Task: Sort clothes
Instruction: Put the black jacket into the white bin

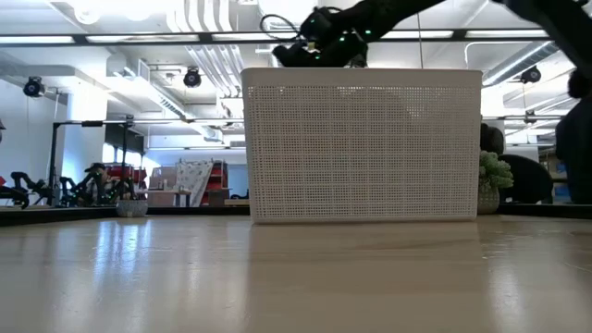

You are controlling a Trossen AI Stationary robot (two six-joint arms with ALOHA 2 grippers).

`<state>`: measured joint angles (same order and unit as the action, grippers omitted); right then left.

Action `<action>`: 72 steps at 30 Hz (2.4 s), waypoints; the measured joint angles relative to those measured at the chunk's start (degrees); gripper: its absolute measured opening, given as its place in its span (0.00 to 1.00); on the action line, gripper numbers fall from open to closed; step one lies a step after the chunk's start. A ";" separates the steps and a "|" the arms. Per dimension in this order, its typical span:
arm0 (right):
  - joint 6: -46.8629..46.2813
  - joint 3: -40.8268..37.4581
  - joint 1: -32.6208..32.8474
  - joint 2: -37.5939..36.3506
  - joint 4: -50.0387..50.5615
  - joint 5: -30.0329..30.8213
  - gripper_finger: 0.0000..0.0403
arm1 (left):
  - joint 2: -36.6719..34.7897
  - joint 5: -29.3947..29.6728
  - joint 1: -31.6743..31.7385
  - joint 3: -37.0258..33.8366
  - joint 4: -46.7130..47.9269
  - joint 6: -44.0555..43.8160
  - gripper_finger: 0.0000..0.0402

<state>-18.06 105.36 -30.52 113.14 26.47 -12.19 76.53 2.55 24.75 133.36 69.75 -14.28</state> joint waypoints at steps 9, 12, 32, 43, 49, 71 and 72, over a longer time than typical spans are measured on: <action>9.00 16.03 0.11 10.80 30.80 2.16 0.00 | -0.12 -0.02 0.00 0.00 0.56 -0.20 0.60; 9.71 15.81 0.17 12.30 32.80 3.20 0.00 | -0.20 -0.02 -0.02 0.00 0.81 -0.15 0.61; 16.63 17.26 2.72 -2.23 37.21 3.23 0.00 | -0.20 -0.31 -0.02 0.00 1.42 0.74 0.59; 17.65 4.93 4.79 -6.77 43.92 3.20 0.00 | -0.11 -0.28 -0.02 0.00 1.61 0.74 0.56; 17.62 -8.23 4.17 -6.40 34.25 2.25 0.00 | -0.17 -0.27 -0.02 0.00 1.86 0.30 0.53; 12.56 -15.94 2.51 -3.00 16.82 -1.56 0.00 | 0.25 -0.33 -0.02 0.02 2.95 0.08 0.49; 12.97 -15.46 2.53 -3.65 17.15 -1.28 0.00 | 0.25 -0.38 -0.02 0.02 3.06 0.17 0.49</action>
<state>-5.09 89.89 -27.99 109.49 43.62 -13.47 76.78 2.16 24.73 133.38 72.81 -14.11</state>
